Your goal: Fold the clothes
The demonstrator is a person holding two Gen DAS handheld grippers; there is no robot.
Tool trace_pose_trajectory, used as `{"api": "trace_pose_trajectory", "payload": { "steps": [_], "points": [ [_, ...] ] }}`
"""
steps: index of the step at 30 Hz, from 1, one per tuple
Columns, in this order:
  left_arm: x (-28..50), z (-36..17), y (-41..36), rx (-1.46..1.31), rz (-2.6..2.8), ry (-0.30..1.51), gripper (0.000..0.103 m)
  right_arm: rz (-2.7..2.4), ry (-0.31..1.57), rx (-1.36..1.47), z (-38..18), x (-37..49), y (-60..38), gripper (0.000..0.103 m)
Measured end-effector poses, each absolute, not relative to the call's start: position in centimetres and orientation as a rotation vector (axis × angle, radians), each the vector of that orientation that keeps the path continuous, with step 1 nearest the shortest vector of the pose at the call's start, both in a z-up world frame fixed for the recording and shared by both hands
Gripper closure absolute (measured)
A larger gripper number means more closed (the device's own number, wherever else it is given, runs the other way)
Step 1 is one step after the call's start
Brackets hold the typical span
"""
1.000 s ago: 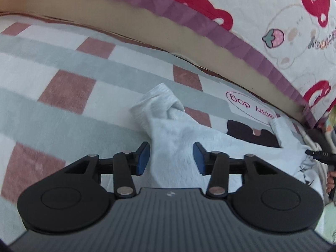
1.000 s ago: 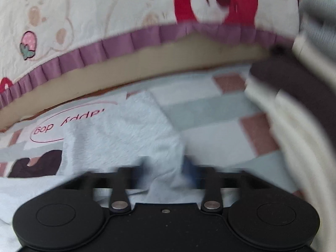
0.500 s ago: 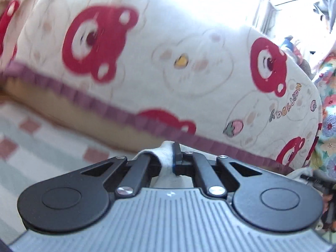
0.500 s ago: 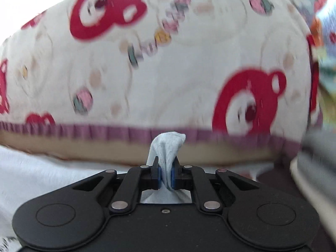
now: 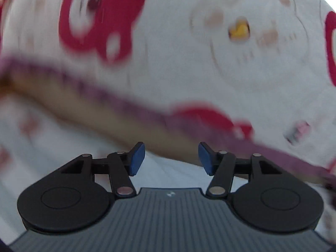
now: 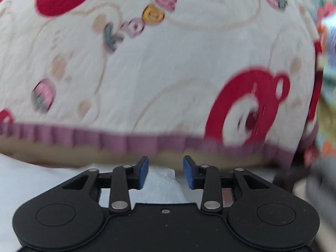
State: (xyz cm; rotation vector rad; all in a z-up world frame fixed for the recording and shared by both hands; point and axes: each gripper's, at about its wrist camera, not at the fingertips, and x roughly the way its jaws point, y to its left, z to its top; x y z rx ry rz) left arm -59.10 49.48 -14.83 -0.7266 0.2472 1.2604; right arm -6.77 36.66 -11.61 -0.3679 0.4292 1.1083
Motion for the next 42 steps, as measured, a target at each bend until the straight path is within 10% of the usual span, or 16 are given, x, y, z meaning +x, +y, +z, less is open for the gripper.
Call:
{"api": "trace_pose_trajectory", "payload": {
  "steps": [12, 24, 25, 27, 28, 40, 42],
  "points": [
    [-57.1, -21.4, 34.2, -0.814, 1.204, 0.632, 0.048, 1.347, 0.837, -0.239, -16.3, -12.6, 18.0, 0.052],
    [-50.6, -17.9, 26.6, -0.520, 0.774, 0.603, 0.044, 1.311, 0.761, -0.387, -22.0, -16.4, 13.4, 0.037],
    [-49.8, -17.9, 25.9, -0.494, 0.739, 0.631, 0.041, 1.365, 0.694, -0.392, -22.0, -16.5, 13.8, 0.039],
    [-48.5, -18.3, 24.2, -0.405, 0.656, 0.699, 0.038, 1.466, 0.612, -0.437, -21.8, -16.3, 15.4, 0.087],
    [-47.9, -18.4, 23.4, -0.360, 0.616, 0.725, 0.038, 1.472, 0.631, -0.435, -21.3, -15.9, 16.2, 0.094],
    [-43.1, -21.9, 23.9, -0.406, 0.496, 1.001, 0.036, 1.443, 0.701, -0.232, -14.1, -8.7, 28.2, 0.095],
    [-43.2, -22.2, 24.5, -0.357, 0.547, 1.027, 0.058, 1.416, 0.722, -0.269, -14.5, -8.5, 30.5, 0.095]
  ]
}}
